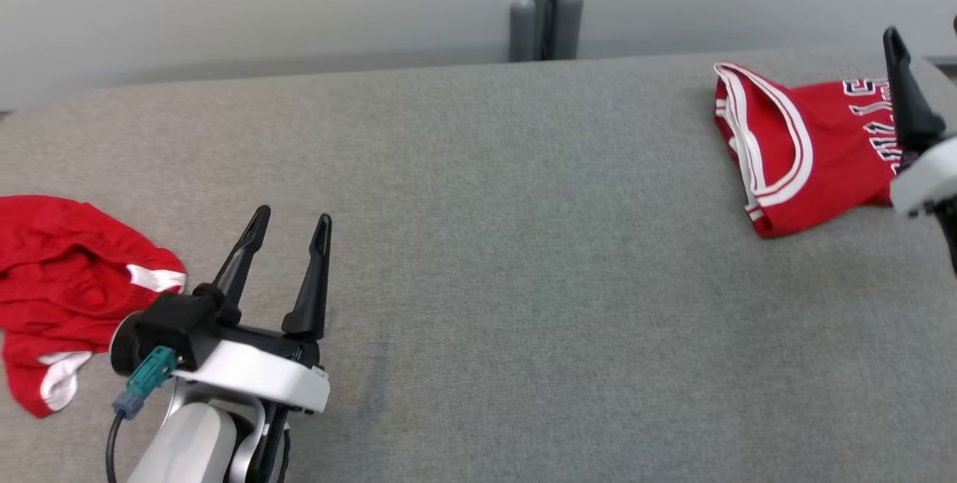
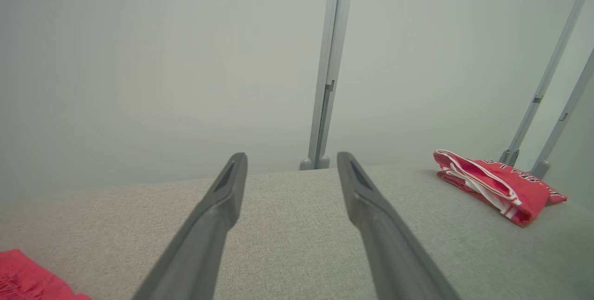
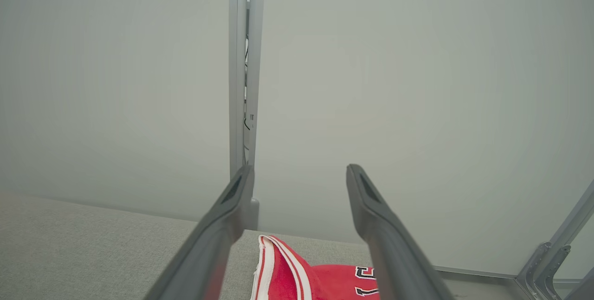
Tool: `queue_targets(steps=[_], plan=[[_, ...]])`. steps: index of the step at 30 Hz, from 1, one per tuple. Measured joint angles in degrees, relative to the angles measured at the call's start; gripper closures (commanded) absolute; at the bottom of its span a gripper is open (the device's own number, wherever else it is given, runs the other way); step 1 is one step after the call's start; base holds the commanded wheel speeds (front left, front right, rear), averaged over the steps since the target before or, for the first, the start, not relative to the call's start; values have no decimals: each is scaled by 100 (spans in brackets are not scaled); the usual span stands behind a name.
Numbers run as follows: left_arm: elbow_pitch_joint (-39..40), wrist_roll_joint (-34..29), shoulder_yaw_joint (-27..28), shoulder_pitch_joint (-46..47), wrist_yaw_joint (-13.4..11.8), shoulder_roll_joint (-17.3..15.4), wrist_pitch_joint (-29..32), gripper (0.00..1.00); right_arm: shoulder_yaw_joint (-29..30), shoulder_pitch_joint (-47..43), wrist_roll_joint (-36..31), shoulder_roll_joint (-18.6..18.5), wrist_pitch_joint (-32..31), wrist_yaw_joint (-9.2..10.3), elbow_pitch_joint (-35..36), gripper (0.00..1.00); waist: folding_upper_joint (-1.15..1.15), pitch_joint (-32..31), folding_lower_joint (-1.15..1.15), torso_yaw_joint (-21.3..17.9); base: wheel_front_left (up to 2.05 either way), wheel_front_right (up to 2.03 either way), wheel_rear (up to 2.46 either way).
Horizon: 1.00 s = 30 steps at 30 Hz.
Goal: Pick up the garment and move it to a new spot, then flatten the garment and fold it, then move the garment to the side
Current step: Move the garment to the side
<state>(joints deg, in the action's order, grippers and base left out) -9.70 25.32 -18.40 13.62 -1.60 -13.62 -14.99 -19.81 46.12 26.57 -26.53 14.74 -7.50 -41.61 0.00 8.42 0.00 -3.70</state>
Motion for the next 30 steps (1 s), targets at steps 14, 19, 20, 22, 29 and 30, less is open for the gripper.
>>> queue_targets(steps=[14,19,20,22,29,30], plan=[[204,115,479,-747,-354,37,-15,0,1436,-2703,-492,858,16,1,2186,0,0,-504,0,393,0,0,0],[190,77,601,-909,-349,158,-16,0,1760,-3466,-654,1322,16,1,2620,0,0,-609,0,495,0,0,0],[177,45,611,-953,-336,189,-16,0,1792,-3571,-710,1389,16,1,2696,0,0,-626,0,509,0,0,0],[118,-27,656,-974,-242,299,-16,0,1883,-3869,-851,1564,16,1,2931,0,0,-678,0,552,0,0,0],[8,-274,869,-1140,-74,544,-16,0,1914,-4450,-1007,1841,16,1,3220,0,0,-848,0,599,0,0,0],[11,-304,901,-1147,-40,569,-16,0,1909,-4525,-1009,1896,16,1,3251,0,0,-856,0,599,0,0,0]])
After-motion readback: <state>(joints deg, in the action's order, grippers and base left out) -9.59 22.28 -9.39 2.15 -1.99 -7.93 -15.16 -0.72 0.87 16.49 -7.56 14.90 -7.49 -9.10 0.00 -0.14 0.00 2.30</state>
